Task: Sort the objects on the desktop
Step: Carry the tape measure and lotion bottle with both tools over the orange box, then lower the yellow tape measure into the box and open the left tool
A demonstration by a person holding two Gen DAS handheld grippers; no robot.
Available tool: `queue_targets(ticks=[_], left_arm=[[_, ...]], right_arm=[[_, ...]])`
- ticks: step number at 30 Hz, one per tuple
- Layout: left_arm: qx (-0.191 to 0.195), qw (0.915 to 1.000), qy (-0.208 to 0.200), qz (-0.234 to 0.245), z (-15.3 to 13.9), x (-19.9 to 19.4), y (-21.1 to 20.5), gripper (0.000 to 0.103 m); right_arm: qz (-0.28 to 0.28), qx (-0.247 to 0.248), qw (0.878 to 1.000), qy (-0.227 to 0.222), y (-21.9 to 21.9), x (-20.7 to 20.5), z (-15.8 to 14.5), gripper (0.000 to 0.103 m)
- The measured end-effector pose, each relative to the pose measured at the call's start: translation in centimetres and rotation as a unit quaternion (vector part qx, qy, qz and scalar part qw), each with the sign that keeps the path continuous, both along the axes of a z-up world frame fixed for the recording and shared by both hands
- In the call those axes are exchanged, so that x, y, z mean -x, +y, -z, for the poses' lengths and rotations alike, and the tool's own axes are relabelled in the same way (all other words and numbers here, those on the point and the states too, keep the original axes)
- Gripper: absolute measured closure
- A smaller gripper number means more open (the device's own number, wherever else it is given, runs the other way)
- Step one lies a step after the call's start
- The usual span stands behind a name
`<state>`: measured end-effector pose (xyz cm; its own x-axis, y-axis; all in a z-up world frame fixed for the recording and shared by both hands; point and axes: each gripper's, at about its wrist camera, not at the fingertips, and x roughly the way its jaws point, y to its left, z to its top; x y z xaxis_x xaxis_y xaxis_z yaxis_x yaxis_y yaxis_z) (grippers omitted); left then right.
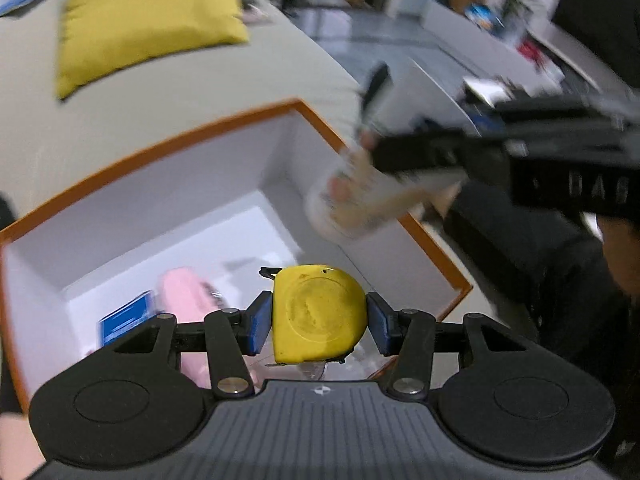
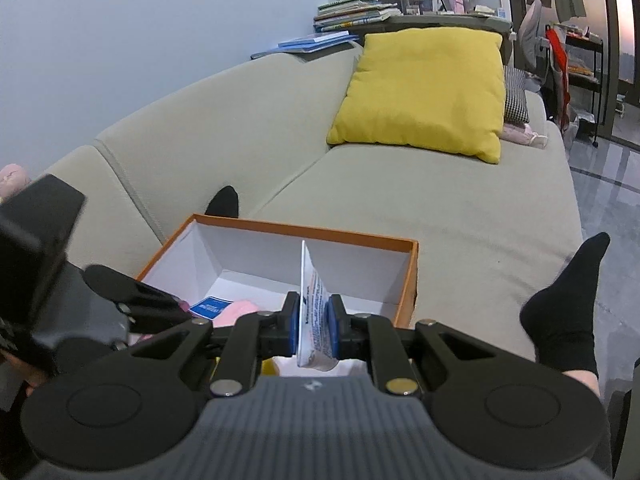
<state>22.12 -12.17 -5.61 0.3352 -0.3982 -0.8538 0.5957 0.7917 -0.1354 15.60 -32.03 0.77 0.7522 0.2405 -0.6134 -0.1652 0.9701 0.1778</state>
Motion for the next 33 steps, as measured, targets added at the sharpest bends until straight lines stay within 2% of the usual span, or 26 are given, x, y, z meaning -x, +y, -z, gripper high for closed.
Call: queue_targets(ticks=[7, 11, 16, 24, 26, 33], left_arm=[[-0.021, 0.9964, 0.039, 0.072, 2.9, -2.0, -2.1, 0.046], [-0.027, 0.9911, 0.074, 0.107, 4.3, -2.7, -3.2, 0.046], [-0.021, 0.9862, 0.118, 0.115, 5.5, -3.8, -3.4, 0.045], [0.014, 0.9678, 0.225, 0.113, 8.0, -5.0, -3.1, 0.045], [0.018, 0.9667, 0.231, 0.108, 8.2, -4.9, -2.8, 0.042], [0.028, 0.9611, 0.261, 0.085, 9.0, -4.2, -1.5, 0.043]], right_arm=[[-0.02, 0.013, 1.0, 0.017, -0.4, -2.1, 1.0, 0.088], [-0.022, 0.014, 0.999, 0.024, -0.6, -2.5, 1.5, 0.088], [-0.024, 0.016, 0.999, 0.028, -0.7, -2.6, 1.8, 0.088], [-0.027, 0.026, 0.999, 0.032, -0.8, -2.9, 1.6, 0.088], [-0.03, 0.029, 0.999, 0.034, -0.7, -3.0, 1.7, 0.088], [-0.029, 0.04, 0.998, 0.041, -0.6, -2.9, 1.7, 0.088]])
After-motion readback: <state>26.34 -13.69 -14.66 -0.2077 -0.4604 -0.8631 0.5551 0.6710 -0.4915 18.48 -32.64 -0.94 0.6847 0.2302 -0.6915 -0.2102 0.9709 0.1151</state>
